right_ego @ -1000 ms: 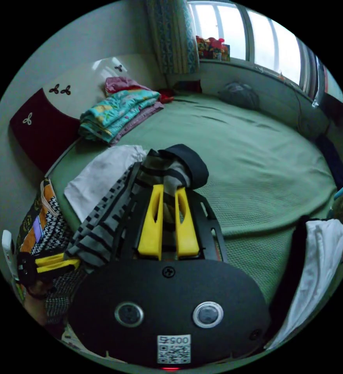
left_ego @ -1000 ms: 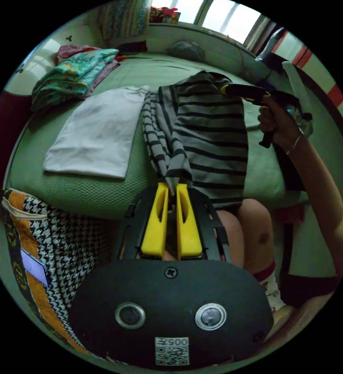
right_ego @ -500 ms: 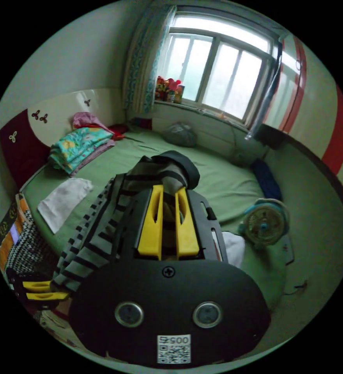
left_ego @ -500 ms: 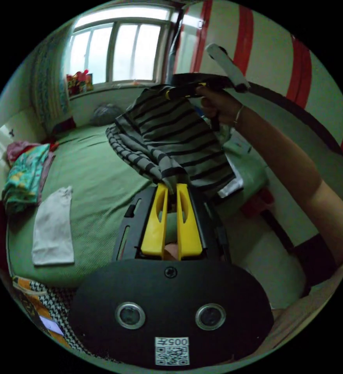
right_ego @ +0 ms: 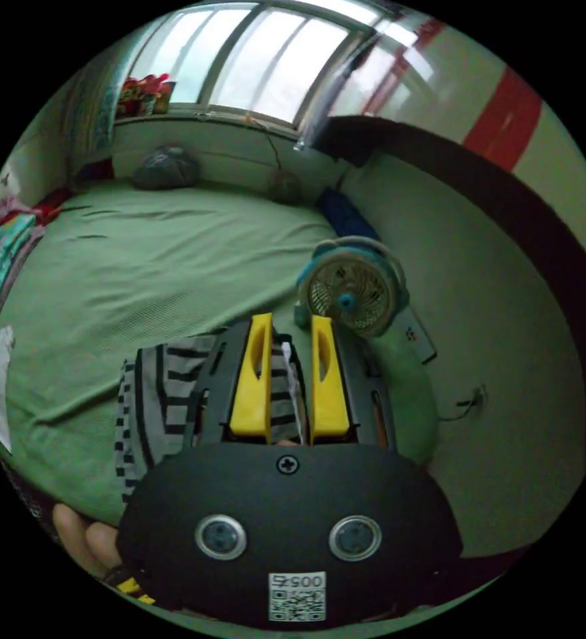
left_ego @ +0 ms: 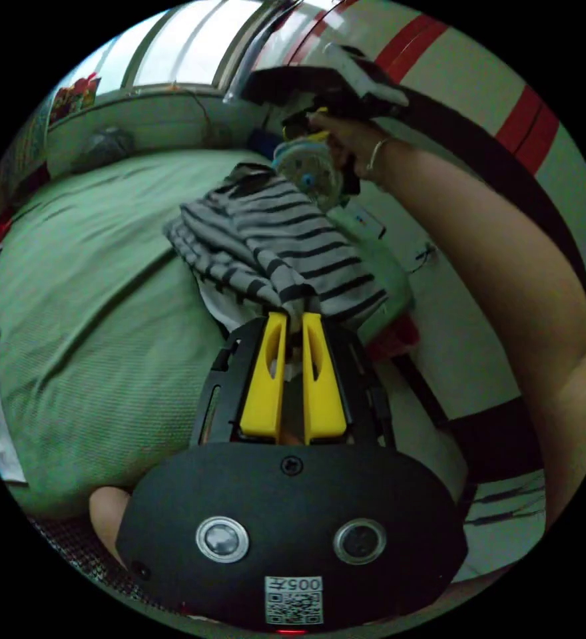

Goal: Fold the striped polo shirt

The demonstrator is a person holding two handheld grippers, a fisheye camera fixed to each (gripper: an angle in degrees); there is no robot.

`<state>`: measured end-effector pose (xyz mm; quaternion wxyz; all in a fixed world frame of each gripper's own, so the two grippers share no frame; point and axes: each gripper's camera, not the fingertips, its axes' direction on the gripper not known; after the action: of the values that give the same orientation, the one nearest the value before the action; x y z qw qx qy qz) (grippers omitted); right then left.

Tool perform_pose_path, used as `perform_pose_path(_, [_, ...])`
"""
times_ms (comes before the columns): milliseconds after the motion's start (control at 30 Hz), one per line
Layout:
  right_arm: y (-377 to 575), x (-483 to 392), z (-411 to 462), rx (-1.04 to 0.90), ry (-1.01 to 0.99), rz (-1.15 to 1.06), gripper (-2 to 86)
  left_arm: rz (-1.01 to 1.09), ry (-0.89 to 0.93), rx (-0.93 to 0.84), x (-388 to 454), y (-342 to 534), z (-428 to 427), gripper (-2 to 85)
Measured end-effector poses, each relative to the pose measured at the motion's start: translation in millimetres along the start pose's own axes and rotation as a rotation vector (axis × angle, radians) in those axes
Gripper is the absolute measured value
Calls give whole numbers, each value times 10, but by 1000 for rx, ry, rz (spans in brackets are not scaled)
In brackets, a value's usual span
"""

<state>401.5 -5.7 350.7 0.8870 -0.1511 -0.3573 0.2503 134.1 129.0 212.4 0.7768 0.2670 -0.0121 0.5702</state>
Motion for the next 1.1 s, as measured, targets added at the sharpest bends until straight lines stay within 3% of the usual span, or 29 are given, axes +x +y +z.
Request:
perform_pose_path(133, [324,-130,62,-50,-213,-69,90,51,-34,30,95,55,-4,54])
perform_pose_path(400, [654,-574,501,-183,-204,-90,108,78,46,23,110,252,-176,69])
perform_pose_path(667, [1115,-631,-103,-141,-293,-56,121,2,-66,62,-322,460,-684,63])
perform_pose_path(867, [1851,-1058,50,-87,-180,-127,119,-145,-170,82,-891,564,-1050,57])
perform_pose_path(1100, [1825,-1472,304,-158,-92,-117,119,-183,-225,106,-1318,624,-1556,54])
